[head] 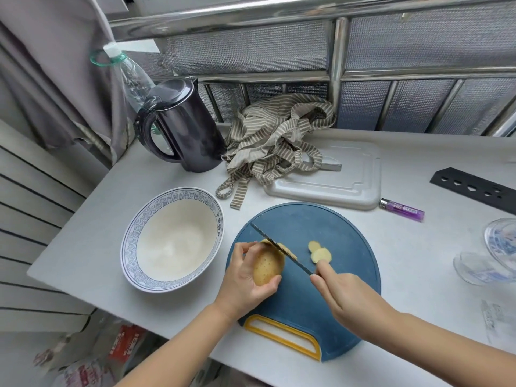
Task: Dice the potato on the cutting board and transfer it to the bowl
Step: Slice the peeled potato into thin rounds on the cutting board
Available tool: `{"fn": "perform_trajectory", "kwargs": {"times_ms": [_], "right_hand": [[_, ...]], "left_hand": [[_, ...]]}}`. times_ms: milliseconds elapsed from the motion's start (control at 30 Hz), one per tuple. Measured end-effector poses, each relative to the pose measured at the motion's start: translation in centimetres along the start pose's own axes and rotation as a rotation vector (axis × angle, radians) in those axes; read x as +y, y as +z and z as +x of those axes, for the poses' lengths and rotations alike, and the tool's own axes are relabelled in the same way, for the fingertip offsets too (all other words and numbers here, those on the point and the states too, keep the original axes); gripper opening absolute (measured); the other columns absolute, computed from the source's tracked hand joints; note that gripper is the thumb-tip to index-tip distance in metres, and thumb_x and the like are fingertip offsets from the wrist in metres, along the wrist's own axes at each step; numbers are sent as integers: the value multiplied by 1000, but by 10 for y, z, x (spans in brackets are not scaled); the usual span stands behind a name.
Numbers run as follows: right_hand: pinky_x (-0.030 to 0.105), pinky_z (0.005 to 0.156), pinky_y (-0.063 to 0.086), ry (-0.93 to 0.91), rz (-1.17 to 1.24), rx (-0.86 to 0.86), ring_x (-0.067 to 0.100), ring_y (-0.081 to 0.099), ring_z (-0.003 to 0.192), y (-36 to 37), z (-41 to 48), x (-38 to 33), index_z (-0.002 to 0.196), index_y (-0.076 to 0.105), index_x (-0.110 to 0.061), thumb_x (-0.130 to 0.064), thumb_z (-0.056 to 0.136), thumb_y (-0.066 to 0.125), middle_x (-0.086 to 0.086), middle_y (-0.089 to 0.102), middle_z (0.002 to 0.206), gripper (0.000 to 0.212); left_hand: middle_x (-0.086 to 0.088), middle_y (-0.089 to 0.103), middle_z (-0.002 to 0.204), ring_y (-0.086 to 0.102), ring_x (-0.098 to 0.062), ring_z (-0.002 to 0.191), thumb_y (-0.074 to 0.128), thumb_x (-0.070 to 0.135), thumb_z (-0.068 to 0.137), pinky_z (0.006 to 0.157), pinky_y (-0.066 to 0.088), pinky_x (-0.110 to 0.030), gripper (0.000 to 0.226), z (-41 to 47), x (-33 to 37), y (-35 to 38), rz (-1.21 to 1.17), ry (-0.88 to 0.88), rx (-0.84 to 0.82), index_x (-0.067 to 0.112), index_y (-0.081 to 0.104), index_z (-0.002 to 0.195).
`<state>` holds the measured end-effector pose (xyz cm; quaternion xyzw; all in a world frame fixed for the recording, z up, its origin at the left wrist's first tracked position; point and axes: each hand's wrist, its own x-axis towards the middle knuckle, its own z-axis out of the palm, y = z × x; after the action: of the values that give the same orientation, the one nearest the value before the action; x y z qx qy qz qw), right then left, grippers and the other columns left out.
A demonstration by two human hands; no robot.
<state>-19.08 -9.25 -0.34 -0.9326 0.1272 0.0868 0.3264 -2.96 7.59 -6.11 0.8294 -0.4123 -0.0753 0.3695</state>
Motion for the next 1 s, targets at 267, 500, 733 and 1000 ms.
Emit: {"fn": "perform_trajectory", "kwargs": {"times_ms": [267,500,733,1000], "right_hand": [[38,65,38,-36,-67,7,22,43,61,2,-9,3,90,26,-24,-49,97,12,-5,38,61,29],[34,61,36,-89,-185,33,23,41,60,8,-14,6,91,23,-27,-71,63,-37,-6,37,62,79],[39,68,39,-13,-45,-45,22,40,63,1,-14,0,89,23,-27,-63,75,-13,-2,39,64,53],[37,66,39,-4,-13,-48,19,39,61,-1,-15,-2,86,21,-31,-62,77,-10,-3,39,64,46]], "left_hand": [[-1,42,114,49,-12,108,68,48,71,98,39,-15,62,0,-3,0,-16,2,-1,34,41,124],[1,40,115,48,-9,111,70,46,72,98,40,-15,65,-1,-4,0,-23,12,-16,32,40,129],[0,40,115,47,-8,111,69,48,72,99,35,-10,63,-1,-4,-1,-31,-4,-28,37,39,126],[11,38,115,44,1,109,69,47,72,97,33,-9,62,3,-1,-5,-46,9,-47,38,39,125]]}}
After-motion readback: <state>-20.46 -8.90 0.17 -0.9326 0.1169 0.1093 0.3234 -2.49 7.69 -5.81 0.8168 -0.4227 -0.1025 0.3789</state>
